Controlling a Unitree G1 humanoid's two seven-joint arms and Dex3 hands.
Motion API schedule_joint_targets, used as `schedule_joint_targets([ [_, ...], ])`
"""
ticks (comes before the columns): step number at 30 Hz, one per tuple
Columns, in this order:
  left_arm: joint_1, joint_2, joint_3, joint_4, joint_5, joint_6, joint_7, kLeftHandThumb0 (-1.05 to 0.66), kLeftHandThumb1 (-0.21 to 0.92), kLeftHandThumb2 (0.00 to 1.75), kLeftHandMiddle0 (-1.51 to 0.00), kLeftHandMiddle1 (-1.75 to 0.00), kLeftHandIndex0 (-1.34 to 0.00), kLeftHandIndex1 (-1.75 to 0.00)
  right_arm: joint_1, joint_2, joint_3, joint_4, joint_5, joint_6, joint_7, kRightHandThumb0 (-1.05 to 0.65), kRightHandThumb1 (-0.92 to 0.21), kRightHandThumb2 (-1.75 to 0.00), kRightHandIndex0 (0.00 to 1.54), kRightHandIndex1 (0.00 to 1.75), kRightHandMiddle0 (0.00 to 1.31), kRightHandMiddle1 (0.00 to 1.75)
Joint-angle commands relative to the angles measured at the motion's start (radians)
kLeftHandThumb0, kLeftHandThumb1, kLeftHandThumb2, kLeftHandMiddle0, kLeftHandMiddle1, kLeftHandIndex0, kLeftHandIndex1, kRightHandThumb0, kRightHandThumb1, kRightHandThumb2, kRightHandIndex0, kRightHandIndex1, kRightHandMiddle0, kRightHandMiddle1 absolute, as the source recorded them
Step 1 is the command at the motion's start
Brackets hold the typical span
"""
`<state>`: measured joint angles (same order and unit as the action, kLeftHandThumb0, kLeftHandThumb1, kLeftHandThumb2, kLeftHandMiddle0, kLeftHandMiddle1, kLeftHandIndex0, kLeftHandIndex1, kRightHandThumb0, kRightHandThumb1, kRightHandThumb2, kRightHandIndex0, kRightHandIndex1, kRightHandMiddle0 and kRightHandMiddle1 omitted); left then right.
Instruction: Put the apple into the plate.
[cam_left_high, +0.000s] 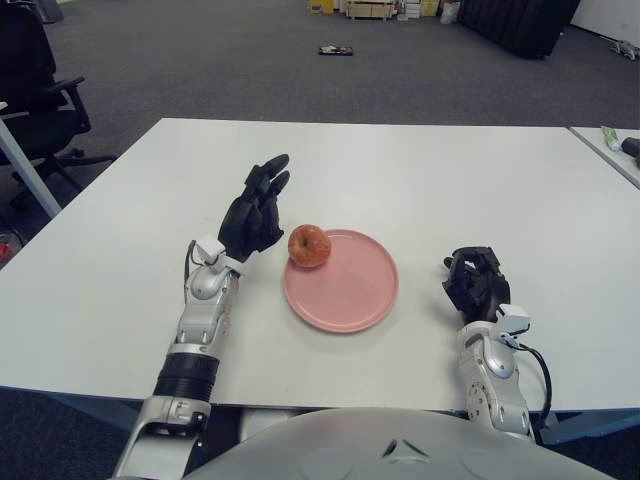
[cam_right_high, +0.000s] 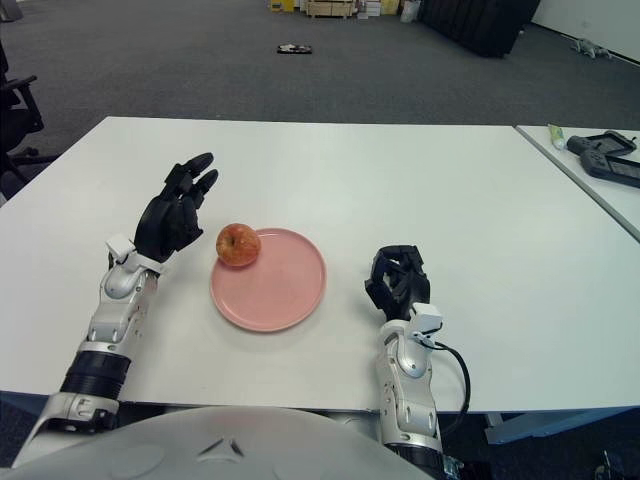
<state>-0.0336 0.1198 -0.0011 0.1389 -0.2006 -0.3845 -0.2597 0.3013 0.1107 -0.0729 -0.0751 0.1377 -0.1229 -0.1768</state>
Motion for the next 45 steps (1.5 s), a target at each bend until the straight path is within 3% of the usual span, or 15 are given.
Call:
schedule_joint_targets([
  [1, 0.019, -0.021, 0.028, 0.032, 0.038, -0.037, 0.052, -0.71, 0.92, 1.01, -0.13, -1.3, -0.04, -1.62, -0.008, 0.027, -0.003, -0.008, 0.004, -0.002, -0.003, -0.37, -0.71, -0.82, 0.5, 1.36, 0.31, 1.75],
  [9, -0.001, -0.078, 0.071, 0.137, 0.142, -0.099, 0.21, -0.58, 0.89, 1.01, -0.45, -1.65, -0.42, -1.74, -0.01, 0.033, -0.001, -0.01, 0.011, -0.001, -0.002, -0.38, -0.69, -0.85, 0.52, 1.36, 0.33, 1.75],
  [12, 0.001, -0.085, 0.077, 0.165, 0.17, -0.098, 0.247, -0.47, 0.68, 1.01, -0.56, -1.67, -0.42, -1.74, -0.01, 0.027, 0.0, -0.008, 0.009, -0.001, 0.003, -0.38, -0.68, -0.86, 0.53, 1.36, 0.34, 1.75],
  [16, 0.012, -0.088, 0.078, 0.181, 0.209, -0.081, 0.29, -0.43, 0.58, 1.03, -0.62, -1.69, -0.43, -1.75, -0.011, 0.025, -0.001, -0.006, 0.017, -0.007, 0.012, -0.38, -0.69, -0.85, 0.52, 1.36, 0.33, 1.75],
  [32, 0.057, -0.097, 0.082, 0.217, 0.256, -0.065, 0.365, -0.41, 0.56, 1.02, -0.57, -1.74, -0.43, -1.75, -0.02, 0.022, -0.015, 0.016, 0.021, -0.018, 0.033, -0.38, -0.71, -0.82, 0.5, 1.35, 0.32, 1.75],
  [45, 0.091, -0.109, 0.074, 0.225, 0.271, -0.059, 0.383, -0.41, 0.57, 1.01, -0.61, -1.67, -0.41, -1.75, -0.021, 0.021, -0.018, 0.013, 0.022, -0.017, 0.04, -0.38, -0.68, -0.86, 0.53, 1.35, 0.34, 1.75],
])
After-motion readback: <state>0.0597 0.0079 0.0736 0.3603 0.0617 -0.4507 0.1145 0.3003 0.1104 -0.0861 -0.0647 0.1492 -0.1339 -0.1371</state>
